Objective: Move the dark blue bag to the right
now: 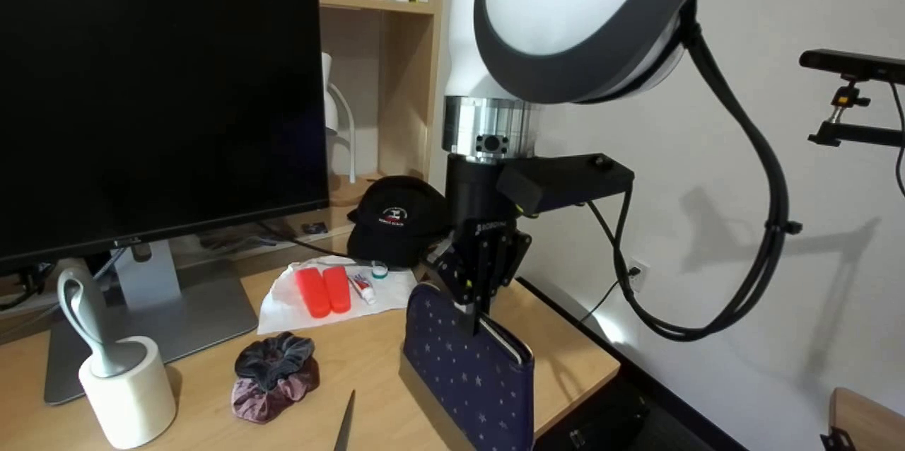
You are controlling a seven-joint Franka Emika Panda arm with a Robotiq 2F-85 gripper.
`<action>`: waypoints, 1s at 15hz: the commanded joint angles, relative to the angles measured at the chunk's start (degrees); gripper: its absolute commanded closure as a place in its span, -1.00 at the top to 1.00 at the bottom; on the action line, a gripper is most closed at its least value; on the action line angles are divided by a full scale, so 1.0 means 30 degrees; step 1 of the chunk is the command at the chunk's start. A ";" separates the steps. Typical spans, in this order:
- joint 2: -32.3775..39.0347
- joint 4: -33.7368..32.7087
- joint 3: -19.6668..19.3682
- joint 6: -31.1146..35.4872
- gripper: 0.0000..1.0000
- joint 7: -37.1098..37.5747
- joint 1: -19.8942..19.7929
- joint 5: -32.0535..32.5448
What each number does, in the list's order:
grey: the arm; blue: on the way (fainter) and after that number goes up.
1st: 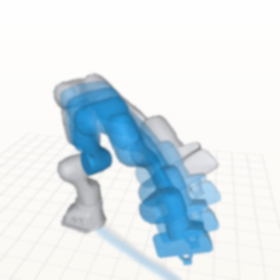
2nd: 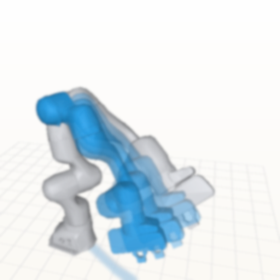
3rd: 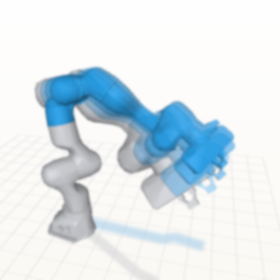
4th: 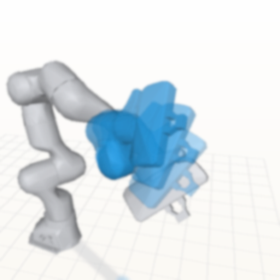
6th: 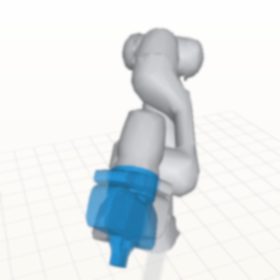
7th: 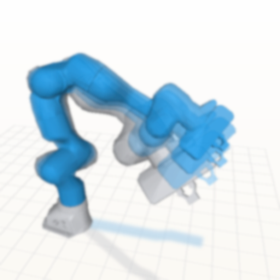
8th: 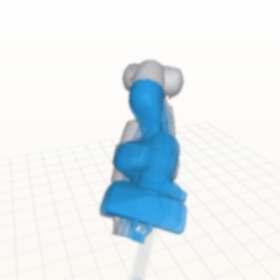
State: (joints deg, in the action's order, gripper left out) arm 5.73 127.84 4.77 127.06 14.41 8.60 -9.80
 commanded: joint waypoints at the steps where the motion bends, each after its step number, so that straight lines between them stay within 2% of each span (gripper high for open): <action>1: 0.0520 -0.0617 -0.0421 -0.0239 -0.84 -0.0252 -0.0718 0.0802; 7: 0.0573 0.0370 -0.1383 0.0767 -0.84 -0.1179 -0.1718 0.1281; 15: 0.0132 0.3278 -0.2816 0.4385 -0.84 -0.3177 -0.3415 0.1288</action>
State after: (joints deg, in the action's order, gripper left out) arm 7.87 134.30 -3.10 136.47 8.32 0.47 -6.12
